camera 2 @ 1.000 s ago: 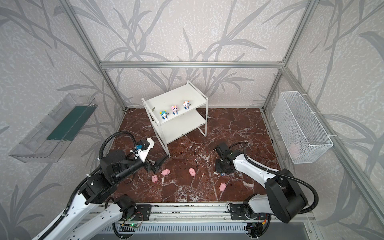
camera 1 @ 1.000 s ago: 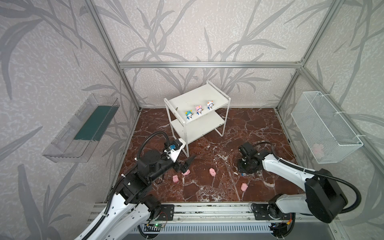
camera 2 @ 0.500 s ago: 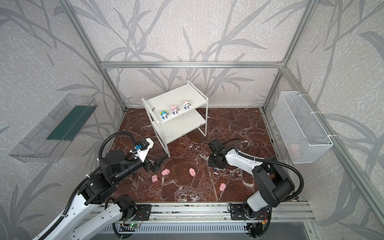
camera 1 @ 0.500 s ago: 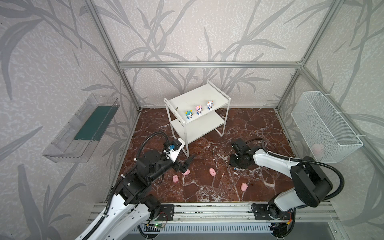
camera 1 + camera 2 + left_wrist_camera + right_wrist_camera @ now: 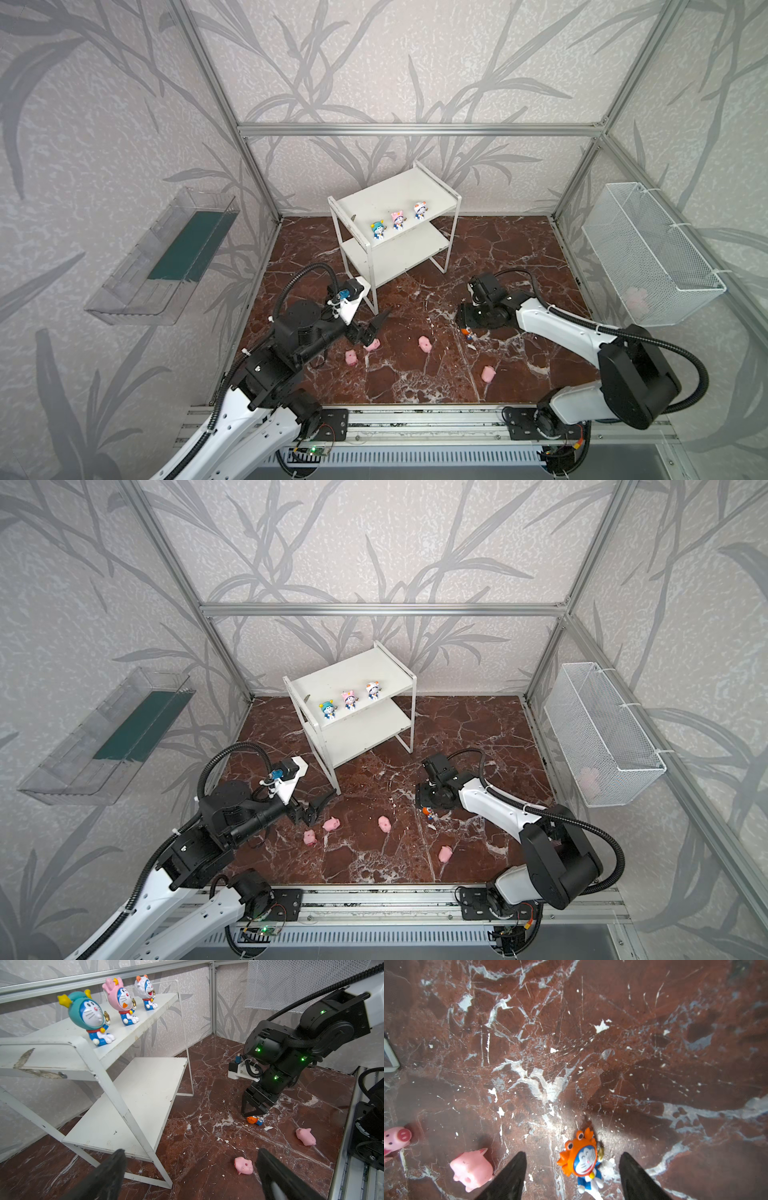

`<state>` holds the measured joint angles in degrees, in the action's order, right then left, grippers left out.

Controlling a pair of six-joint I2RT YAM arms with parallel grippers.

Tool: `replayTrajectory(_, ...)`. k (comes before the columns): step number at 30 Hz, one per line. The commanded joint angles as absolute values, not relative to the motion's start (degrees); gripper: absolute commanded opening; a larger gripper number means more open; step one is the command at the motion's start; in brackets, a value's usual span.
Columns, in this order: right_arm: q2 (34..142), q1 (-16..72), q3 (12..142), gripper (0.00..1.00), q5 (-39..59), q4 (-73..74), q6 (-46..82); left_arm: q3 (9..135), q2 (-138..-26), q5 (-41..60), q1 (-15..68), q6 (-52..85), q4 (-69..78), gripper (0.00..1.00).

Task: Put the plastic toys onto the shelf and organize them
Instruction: 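Close the right gripper on the crab-hooded Doraemon and lift it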

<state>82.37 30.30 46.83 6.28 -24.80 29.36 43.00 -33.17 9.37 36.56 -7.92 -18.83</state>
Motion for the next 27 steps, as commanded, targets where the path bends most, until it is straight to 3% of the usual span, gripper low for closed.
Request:
replayTrajectory(1, 83.5, 29.1, 47.7, 0.76, 14.0, -23.9, 18.6, 42.9, -33.1, 10.1, 36.2, -9.0, -18.8, 0.99)
replayTrajectory(5, 84.1, 29.0, 47.8, 0.84, 16.6, -25.7, 12.2, 42.9, -32.7, 10.1, 36.1, -9.1, -18.8, 0.99)
replayTrajectory(11, 84.4, 27.3, 46.5, 0.86, 18.0, -26.1, 10.2, 42.9, -32.7, 10.3, 36.1, -9.1, -18.9, 0.99)
replayTrajectory(16, 84.5, 25.7, 45.4, 0.79, 19.4, -25.0, 11.1, 43.0, -32.7, 10.2, 36.1, -9.1, -19.0, 0.99)
replayTrajectory(22, 85.4, 21.9, 43.8, 0.62, 22.2, -23.7, 14.2, 42.9, -32.7, 10.1, 36.1, -9.1, -19.0, 0.99)
replayTrajectory(27, 82.5, 18.6, 39.3, 0.60, 24.9, -20.4, 16.0, 42.9, -32.7, 10.1, 36.1, -9.1, -19.0, 0.99)
